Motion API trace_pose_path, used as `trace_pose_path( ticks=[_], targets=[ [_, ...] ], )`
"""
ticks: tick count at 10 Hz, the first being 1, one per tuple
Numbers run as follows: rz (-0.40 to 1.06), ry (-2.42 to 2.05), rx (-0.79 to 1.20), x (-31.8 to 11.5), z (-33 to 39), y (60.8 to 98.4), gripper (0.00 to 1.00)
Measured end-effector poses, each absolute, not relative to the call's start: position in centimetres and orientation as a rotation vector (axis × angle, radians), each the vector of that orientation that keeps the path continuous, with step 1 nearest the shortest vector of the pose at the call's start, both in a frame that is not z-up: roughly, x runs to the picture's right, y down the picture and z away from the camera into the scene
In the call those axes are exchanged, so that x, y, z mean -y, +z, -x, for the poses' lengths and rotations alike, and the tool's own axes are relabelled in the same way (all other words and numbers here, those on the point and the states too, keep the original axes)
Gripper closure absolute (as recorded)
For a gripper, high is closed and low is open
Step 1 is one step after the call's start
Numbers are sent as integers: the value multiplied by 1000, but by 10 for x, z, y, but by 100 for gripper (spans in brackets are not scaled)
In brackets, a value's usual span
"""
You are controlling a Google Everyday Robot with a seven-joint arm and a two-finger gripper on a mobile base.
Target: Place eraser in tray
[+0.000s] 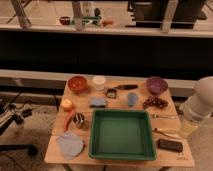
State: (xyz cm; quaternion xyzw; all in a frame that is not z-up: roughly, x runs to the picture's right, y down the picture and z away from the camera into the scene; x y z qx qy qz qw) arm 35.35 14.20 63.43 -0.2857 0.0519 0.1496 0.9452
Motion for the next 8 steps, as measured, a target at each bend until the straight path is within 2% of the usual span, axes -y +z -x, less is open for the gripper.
trace_pose_path(
  ticks=[6, 8],
  targets=[
    [583, 302, -103, -141, -351, 636, 20],
    [591, 348, -121, -153, -358, 633, 20]
  ],
)
